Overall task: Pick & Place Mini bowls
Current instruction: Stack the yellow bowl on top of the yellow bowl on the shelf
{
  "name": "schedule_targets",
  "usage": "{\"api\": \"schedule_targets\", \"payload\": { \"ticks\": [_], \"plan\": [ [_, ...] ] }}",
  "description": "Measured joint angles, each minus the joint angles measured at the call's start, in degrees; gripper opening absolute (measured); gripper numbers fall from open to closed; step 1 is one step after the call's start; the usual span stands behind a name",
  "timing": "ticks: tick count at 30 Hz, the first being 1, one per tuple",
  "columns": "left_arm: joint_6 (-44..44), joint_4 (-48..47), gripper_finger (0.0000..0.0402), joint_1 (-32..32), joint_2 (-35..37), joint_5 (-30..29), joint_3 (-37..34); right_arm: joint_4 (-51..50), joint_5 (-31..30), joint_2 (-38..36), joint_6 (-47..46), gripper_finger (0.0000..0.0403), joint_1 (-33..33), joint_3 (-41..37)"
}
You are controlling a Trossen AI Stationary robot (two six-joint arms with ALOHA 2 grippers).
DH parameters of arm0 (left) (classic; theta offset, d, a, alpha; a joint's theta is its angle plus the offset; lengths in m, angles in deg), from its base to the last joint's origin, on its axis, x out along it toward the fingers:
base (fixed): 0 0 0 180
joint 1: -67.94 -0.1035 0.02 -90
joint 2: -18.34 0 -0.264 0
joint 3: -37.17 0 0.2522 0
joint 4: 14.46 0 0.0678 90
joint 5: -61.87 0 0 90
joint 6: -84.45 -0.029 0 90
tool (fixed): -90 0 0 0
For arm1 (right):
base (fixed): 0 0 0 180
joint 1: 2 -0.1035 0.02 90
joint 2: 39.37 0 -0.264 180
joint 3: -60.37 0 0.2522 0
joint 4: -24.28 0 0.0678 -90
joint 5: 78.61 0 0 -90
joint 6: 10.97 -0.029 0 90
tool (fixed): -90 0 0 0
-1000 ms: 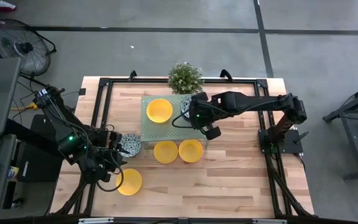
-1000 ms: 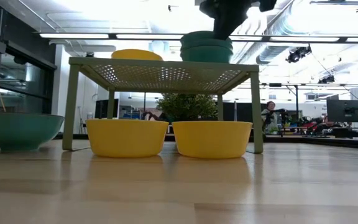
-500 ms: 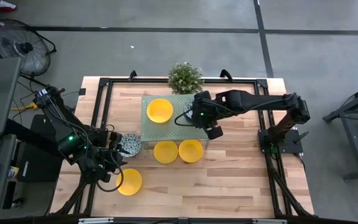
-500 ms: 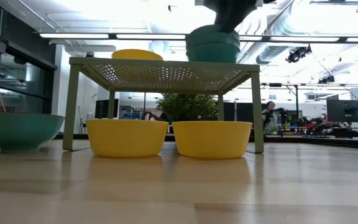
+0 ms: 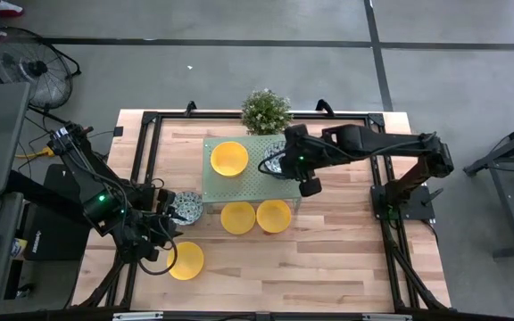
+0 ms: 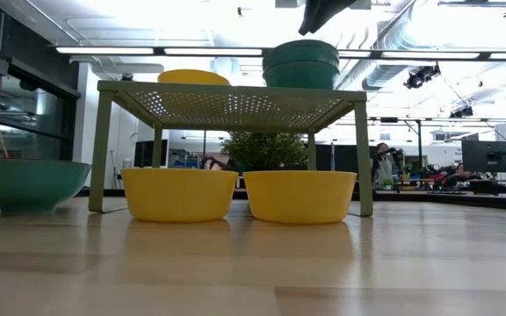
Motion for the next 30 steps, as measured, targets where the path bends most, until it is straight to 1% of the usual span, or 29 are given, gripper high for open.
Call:
{"api": "schedule_targets", "payload": {
  "ticks": [5, 11, 14, 18, 23, 30],
  "plan": [
    [0.00, -0.07, 0.0175, -0.01, 0.00, 0.00, 0.00, -0.86, -0.48, -0.73, -1.88, 0.0140, -1.82, 0.00],
    [-0.44, -0.27, 0.0175, 0.00, -0.02, -0.01, 0.00, -4.44, 0.80, -2.29, -8.67, 0.0140, -7.32, -0.12],
    [-1.19, -0.26, 0.0175, 0.01, -0.21, -0.32, 0.00, -4.35, 2.20, -2.29, -12.11, 0.0140, -10.28, -2.26],
    [-1.53, -0.09, 0.0175, -0.01, -0.48, -1.23, -0.03, -3.02, 1.52, -2.29, -15.40, 0.0140, -14.59, -8.00],
    [-1.51, 0.61, 0.0175, -0.01, -0.46, -0.79, -2.11, 4.39, 1.32, -2.27, -19.02, 0.0140, -19.93, -15.96],
    [-0.04, 1.83, 0.0175, -0.01, -0.44, 0.04, -5.39, 25.70, 0.73, -2.25, -19.61, 0.0139, -25.82, -28.46]
  ]
}}
